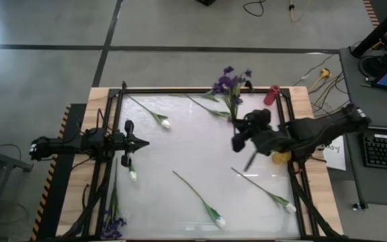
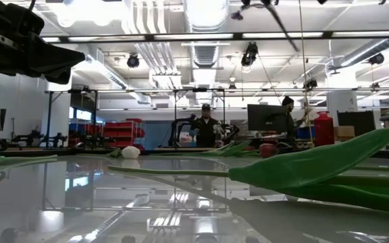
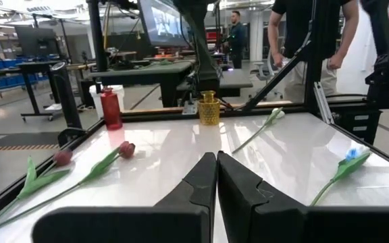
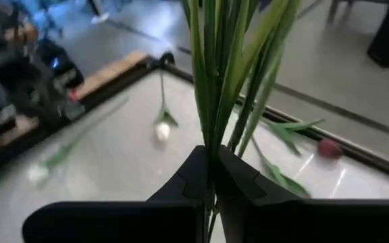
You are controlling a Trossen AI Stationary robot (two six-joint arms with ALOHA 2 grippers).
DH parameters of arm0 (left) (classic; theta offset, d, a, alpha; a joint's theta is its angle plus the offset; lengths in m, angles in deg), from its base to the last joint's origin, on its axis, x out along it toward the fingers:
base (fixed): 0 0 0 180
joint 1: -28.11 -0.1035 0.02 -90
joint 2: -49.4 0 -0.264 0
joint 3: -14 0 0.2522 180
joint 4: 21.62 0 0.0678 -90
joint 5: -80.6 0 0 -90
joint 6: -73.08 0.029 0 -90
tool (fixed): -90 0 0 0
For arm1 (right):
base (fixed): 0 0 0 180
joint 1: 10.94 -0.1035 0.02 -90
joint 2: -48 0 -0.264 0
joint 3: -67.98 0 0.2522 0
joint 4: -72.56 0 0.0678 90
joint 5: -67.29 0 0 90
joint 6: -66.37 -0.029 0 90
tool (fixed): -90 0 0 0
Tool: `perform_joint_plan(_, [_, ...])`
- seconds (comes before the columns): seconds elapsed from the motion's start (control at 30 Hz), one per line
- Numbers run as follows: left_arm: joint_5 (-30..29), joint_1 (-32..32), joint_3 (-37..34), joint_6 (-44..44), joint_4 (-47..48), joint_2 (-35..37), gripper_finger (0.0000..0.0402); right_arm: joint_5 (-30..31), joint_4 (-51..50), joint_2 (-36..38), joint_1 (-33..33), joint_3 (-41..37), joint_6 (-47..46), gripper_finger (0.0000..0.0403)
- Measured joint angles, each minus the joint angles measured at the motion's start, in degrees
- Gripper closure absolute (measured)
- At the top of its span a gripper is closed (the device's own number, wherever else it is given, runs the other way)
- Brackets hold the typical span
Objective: Sort flowers into vase by color
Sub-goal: Put the right violet flower into the yellow vase
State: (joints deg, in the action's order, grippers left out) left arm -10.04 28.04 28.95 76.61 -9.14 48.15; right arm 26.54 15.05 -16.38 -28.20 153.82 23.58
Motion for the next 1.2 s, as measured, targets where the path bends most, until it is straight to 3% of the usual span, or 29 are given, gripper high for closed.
perform_joint_plan(0.17, [0.02,0.00,0.00,0.00,0.02,0.00,0.0402,1.71,-0.03,8.16,-0.02,-7.79,-0.87,0.0391])
perform_joint_plan(0.37, [0.00,-0.02,0.00,0.00,0.02,0.00,0.0402,4.80,-0.17,16.83,0.00,-16.13,5.84,0.0391])
perform_joint_plan(0.7, [0.00,-0.01,0.00,0.00,0.01,0.00,0.0402,5.44,0.00,27.73,0.00,-21.42,9.64,0.0391])
perform_joint_plan(0.93, [-3.19,-0.09,0.00,-2.04,-1.17,0.02,0.0402,-2.00,-0.16,34.47,-0.03,-23.02,15.86,0.0391])
perform_joint_plan(1.1, [-2.39,-0.06,-0.18,-16.12,-6.42,-0.59,0.0402,-10.20,-4.00,40.10,-0.03,-22.48,18.68,0.0391])
perform_joint_plan(1.2, [-1.87,-0.09,-0.18,-16.43,-9.56,-1.34,0.0402,-12.63,-8.43,43.81,0.00,-21.66,17.14,0.0391])
